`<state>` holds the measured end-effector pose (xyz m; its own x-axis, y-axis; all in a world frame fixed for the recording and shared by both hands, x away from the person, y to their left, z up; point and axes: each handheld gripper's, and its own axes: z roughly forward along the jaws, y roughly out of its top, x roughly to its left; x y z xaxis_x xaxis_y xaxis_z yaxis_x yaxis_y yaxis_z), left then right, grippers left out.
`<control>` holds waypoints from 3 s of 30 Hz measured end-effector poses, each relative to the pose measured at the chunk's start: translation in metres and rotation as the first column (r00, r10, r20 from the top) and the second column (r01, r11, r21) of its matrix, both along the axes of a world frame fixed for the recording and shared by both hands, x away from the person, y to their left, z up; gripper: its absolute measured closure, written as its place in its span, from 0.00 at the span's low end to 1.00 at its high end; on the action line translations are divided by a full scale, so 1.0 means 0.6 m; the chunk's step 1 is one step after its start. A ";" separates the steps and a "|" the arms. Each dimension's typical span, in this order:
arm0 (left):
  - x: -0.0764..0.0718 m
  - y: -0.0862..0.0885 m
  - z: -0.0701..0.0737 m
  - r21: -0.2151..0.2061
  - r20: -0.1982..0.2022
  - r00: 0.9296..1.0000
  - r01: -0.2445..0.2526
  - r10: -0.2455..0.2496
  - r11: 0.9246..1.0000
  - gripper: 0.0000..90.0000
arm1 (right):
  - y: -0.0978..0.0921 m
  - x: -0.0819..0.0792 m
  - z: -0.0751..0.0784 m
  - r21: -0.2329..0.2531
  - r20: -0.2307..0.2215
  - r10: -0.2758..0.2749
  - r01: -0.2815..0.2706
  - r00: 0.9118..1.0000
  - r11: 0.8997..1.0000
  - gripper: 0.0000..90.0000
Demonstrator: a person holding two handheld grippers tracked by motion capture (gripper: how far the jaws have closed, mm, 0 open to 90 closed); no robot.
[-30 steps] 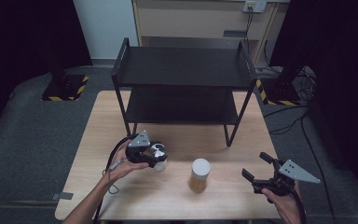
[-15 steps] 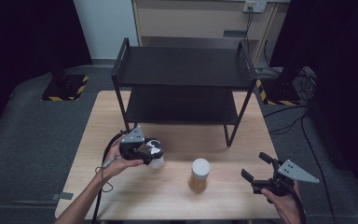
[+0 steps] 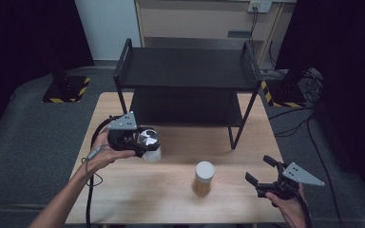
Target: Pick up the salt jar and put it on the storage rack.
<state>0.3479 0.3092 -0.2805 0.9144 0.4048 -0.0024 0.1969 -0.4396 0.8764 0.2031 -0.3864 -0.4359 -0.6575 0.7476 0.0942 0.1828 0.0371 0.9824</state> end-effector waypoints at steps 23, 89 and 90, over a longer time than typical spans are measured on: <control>0.010 -0.011 0.239 0.053 0.004 0.999 0.037 -0.037 0.998 0.38 | 0.000 0.002 -0.001 0.003 -0.004 -0.002 0.002 1.000 1.000 0.01; 0.201 -0.074 0.334 0.029 -0.019 0.908 -0.417 0.418 0.908 0.18 | -0.003 0.004 -0.002 0.006 -0.009 0.006 -0.006 1.000 1.000 0.02; 0.199 -0.074 0.334 0.017 -0.014 0.907 -0.420 0.420 0.907 0.15 | -0.002 0.004 -0.002 0.006 -0.010 0.005 -0.005 1.000 1.000 0.02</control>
